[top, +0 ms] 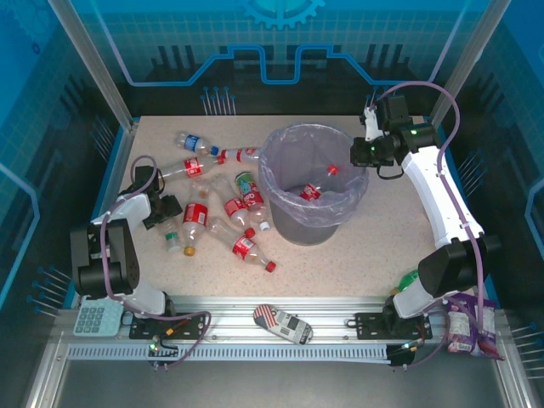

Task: Put the plastic bottles in the bin

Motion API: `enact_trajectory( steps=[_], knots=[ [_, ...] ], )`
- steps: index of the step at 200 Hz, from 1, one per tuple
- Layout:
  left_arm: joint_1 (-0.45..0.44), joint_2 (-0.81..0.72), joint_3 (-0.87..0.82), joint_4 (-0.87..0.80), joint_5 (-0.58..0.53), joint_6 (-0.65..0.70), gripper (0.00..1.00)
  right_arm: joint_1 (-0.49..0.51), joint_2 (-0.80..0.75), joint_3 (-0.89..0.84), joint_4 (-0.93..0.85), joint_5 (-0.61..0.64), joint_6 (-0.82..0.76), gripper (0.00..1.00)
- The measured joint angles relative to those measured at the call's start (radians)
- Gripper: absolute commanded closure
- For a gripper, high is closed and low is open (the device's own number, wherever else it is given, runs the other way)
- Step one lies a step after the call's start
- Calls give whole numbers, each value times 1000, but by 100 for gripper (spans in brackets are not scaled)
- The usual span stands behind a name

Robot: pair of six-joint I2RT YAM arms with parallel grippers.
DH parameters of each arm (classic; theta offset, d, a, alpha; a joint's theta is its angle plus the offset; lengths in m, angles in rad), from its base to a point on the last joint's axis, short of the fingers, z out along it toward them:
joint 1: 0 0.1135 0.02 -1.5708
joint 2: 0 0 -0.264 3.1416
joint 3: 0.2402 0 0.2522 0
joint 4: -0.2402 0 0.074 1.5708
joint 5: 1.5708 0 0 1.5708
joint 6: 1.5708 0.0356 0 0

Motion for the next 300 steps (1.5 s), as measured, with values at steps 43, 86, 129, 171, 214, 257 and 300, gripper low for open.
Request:
enact_trajectory(
  steps=[43, 86, 129, 171, 214, 257, 300],
  knots=[
    [0, -27, 0, 0, 0, 1, 35, 2, 0, 0, 0, 0, 0, 85],
    [0, -69, 19, -29, 4, 4, 39, 5, 0, 0, 3, 0, 0, 85],
    [0, -166, 118, -62, 84, 4, 41, 6, 0, 0, 5, 0, 0, 85],
    [-53, -244, 254, -98, 154, 5, 47, 10, 0, -2, 11, 0, 1, 85],
    [-138, -337, 340, 10, 312, -84, 66, 13, -5, -12, 23, 2, 4, 85],
    [-320, -378, 355, 309, 345, -203, 73, 13, -14, -28, 40, 4, 12, 85],
    [-590, -259, 446, 528, 338, -217, 84, 19, -17, -32, 46, 14, 16, 85]
  ],
)
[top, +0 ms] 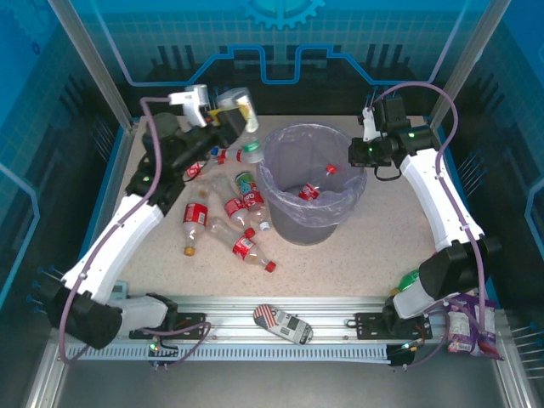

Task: Put the plastic bottles in the bin

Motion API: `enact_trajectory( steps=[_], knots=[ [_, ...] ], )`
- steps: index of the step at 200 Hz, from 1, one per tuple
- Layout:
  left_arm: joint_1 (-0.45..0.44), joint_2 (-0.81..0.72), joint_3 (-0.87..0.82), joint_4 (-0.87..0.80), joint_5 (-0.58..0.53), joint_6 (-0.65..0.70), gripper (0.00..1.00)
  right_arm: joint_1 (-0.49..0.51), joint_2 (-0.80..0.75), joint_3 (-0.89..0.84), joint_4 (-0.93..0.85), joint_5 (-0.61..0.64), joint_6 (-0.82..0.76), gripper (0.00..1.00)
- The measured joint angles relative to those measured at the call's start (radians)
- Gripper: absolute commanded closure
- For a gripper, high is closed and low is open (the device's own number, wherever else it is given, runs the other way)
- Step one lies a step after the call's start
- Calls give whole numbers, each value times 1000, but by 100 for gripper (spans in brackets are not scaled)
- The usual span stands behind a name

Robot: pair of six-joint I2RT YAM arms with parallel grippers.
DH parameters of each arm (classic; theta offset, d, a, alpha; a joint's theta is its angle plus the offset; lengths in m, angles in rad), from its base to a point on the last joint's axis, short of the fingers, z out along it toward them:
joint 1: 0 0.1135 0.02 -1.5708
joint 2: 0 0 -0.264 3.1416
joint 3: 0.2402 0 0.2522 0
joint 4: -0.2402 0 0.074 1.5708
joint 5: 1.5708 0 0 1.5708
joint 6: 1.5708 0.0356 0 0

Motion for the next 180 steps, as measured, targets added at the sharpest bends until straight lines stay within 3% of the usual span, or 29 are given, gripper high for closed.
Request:
enact_trajectory(
  steps=[31, 74, 180],
  knots=[
    [-123, 169, 151, 21, 0, 45, 88, 5, -2, 0, 1, 9, 0, 85],
    [-223, 340, 287, -105, 0, 180, 100, 11, -4, -3, 1, 19, 0, 85],
    [-263, 452, 302, -405, -1, 379, 100, 12, -3, -5, 2, 20, 0, 85]
  ],
)
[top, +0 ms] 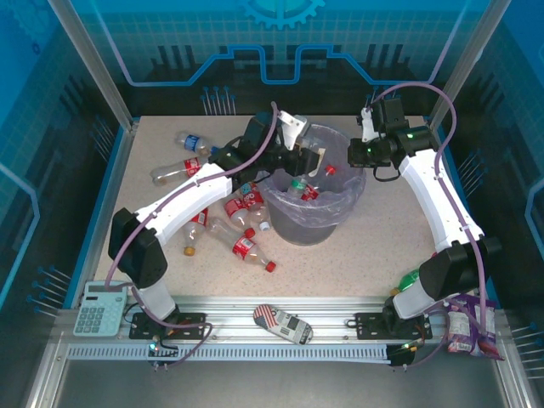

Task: Put the plastic bottles in the bin

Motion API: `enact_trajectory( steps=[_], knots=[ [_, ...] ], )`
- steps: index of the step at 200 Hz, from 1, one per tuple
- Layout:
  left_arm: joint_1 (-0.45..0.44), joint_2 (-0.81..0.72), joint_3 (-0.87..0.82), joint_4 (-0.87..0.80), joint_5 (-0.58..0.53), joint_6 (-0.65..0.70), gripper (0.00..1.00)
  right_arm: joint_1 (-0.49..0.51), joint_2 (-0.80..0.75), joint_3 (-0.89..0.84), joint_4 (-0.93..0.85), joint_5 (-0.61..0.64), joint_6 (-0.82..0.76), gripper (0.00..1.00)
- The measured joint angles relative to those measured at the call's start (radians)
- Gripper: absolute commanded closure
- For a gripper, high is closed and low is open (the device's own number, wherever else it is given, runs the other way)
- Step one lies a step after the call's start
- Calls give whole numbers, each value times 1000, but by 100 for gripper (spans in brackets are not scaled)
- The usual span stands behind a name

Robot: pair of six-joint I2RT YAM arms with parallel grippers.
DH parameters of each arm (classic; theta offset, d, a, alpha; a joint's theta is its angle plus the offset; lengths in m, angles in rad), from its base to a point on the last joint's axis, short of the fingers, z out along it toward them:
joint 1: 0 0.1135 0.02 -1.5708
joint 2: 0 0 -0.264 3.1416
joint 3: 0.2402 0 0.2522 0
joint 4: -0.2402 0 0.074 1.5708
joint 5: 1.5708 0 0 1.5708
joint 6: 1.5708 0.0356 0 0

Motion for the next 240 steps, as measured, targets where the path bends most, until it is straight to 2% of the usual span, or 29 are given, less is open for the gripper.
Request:
enact_trajectory(
  steps=[48, 70, 89, 154, 184, 218, 240],
  knots=[
    [0, 35, 0, -47, 1, 2, 100, 0, 0, 0, 0, 1, 0, 85],
    [0, 37, -11, -48, 5, -1, 76, 0, 0, 0, 0, 1, 0, 85],
    [0, 37, -32, -43, 9, -9, 62, 0, -2, -5, 5, 3, 0, 84],
    [0, 37, -56, -37, 25, -27, 48, 6, -3, -19, 6, 3, 0, 82],
    [0, 37, -56, -27, 31, -37, 37, 6, -3, -20, 6, 3, 0, 82],
    [0, 37, -56, -27, 31, -53, 31, 6, -3, -21, 6, 3, 1, 82],
    [0, 34, -56, -26, 31, -53, 24, 6, -3, -21, 6, 3, 1, 82]
  ],
)
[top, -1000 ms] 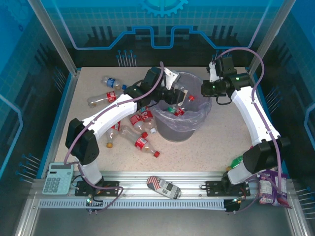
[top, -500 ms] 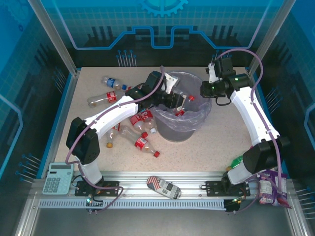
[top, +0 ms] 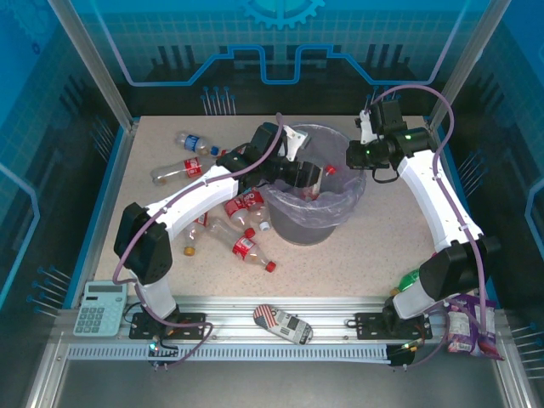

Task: Put the plastic bottles in the bin

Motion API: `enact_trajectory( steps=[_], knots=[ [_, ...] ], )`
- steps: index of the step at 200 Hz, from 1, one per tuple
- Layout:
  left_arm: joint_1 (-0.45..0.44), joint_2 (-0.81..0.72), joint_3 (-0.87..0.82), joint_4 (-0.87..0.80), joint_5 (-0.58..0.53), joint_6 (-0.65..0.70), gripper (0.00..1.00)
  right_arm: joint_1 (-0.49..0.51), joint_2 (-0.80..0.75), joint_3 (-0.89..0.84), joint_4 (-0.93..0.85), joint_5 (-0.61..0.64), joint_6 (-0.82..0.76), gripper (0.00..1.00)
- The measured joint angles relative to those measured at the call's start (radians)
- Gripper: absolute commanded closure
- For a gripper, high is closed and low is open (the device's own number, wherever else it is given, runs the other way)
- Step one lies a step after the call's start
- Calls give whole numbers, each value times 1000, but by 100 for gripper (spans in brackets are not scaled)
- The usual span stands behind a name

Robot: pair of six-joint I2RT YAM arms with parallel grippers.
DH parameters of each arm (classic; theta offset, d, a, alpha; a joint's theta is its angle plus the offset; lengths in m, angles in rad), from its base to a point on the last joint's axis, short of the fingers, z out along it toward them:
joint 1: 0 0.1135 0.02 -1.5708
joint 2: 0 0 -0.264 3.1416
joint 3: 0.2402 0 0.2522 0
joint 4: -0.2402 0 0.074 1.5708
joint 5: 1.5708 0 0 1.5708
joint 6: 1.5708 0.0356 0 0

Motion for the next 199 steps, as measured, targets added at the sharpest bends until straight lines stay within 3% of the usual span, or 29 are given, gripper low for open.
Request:
enact_trajectory(
  steps=[59, 88, 113, 161, 180, 199],
  knots=[
    [3, -27, 30, 0, 2, -1, 18, 0, 0, 0, -2, 0, 0, 82],
    [44, -95, 39, -1, 53, -15, 17, 0, 0, 0, -3, 0, 0, 82],
    [166, -201, 39, -8, 116, -49, 14, 0, 0, 0, -3, 0, 1, 82],
    [505, -454, -43, -82, 149, -79, 13, 0, 0, -1, -2, 0, 3, 83],
    [600, -491, -121, -137, 113, -86, 14, 0, 0, -1, -3, 0, 3, 83],
    [631, -477, -194, -213, 36, -84, 15, 0, -1, -1, -3, 0, 3, 83]
  ],
)
